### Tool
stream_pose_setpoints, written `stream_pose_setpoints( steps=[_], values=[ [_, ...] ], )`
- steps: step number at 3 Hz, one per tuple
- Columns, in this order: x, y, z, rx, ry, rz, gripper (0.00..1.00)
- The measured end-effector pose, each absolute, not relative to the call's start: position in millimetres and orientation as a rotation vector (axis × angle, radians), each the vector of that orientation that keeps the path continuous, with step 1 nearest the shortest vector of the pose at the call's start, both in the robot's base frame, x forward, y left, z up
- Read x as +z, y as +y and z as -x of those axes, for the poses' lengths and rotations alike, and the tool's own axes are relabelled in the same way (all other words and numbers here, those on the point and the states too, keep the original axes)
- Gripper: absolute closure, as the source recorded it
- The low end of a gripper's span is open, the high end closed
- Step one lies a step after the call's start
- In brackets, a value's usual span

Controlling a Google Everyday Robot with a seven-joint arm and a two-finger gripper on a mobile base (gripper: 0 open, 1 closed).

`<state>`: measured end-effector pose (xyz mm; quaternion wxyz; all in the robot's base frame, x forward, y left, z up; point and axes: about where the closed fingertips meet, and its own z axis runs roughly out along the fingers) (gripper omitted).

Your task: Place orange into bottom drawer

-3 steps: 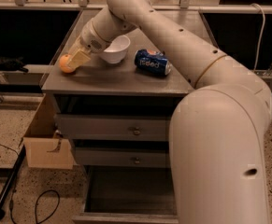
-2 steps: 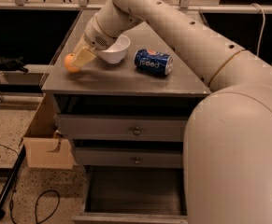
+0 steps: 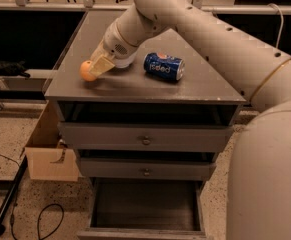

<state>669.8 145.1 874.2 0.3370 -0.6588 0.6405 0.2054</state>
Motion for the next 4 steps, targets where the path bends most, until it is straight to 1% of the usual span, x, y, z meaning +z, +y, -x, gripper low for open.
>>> stream_pose_setpoints(
  steps=[1, 3, 4],
  values=[
    [883.6, 116.6, -637.6, 0.517, 1.664, 1.653, 1.0],
    [870.8, 47.3, -564.9, 0.487, 1.712, 1.507, 1.0],
    [870.8, 47.3, -564.9, 0.487, 1.712, 1.507, 1.0]
  ],
)
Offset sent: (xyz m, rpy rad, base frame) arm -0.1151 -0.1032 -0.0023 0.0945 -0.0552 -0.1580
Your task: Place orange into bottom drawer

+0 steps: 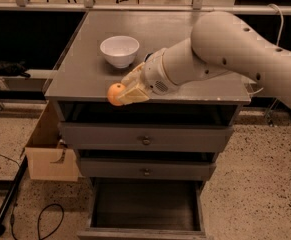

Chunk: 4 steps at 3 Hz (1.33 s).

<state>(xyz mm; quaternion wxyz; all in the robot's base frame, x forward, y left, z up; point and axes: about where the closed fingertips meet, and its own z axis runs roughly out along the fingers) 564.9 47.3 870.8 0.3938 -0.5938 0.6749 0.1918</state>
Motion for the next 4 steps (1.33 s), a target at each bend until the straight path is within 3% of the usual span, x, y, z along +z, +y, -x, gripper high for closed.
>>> stream_pose_setpoints(
  steps=[3, 4],
  values=[
    [815.3, 26.7, -469.0, 0.572, 1.704, 1.34, 1.0],
    [813.2, 26.8, -468.1, 0.574, 1.7, 1.33, 1.0]
  ],
)
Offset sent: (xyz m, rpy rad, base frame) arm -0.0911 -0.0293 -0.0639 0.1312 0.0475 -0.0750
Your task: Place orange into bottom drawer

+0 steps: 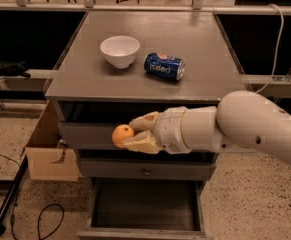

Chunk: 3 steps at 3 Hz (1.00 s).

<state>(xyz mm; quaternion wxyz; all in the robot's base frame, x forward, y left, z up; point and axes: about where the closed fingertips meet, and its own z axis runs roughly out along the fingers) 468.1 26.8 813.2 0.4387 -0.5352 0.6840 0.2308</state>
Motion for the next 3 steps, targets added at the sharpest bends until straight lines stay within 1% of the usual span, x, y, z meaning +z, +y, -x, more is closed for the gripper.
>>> stream_pose_setpoints(
  steps=[1, 2, 3],
  values=[
    [800.4, 27.3, -462.6, 0.582, 1.671, 1.268, 1.0],
    [764.3, 29.7, -441.1, 0.616, 1.678, 1.134, 1.0],
    [705.8, 36.5, -418.4, 0.626, 1.71, 0.991, 1.0]
  ],
)
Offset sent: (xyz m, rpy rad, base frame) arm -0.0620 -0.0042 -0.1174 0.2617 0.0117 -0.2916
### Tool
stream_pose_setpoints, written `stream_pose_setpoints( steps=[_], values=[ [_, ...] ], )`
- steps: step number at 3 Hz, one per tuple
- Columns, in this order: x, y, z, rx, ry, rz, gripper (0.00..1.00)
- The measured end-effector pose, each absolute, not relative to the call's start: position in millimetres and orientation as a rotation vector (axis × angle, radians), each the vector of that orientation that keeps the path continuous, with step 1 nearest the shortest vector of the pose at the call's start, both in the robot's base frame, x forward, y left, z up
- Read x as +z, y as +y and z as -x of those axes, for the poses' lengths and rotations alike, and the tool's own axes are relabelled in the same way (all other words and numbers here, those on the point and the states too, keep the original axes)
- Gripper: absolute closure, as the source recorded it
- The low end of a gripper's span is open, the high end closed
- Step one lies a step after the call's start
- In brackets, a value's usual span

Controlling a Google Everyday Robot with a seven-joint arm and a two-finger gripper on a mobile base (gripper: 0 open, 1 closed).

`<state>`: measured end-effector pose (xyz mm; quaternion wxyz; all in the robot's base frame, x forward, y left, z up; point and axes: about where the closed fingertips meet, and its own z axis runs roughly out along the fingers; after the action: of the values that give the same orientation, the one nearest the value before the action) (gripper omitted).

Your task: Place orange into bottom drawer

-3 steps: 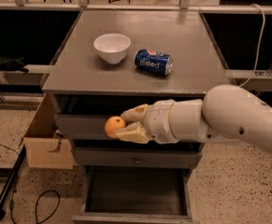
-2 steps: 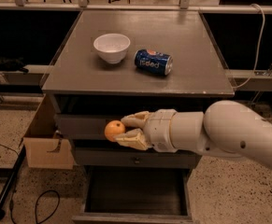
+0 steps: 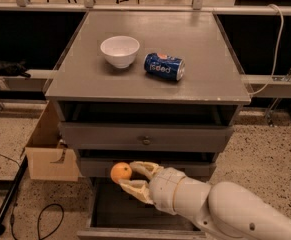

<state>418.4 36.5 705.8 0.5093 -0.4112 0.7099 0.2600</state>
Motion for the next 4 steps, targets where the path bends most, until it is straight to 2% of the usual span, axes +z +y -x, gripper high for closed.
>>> stream_pose_setpoints(
  steps=[1, 4],
  values=[
    [666.9, 38.8, -416.6, 0.632, 1.746, 0.952, 1.0],
    [652.6, 18.2, -433.8, 0.589, 1.804, 0.957, 1.0]
  ],
)
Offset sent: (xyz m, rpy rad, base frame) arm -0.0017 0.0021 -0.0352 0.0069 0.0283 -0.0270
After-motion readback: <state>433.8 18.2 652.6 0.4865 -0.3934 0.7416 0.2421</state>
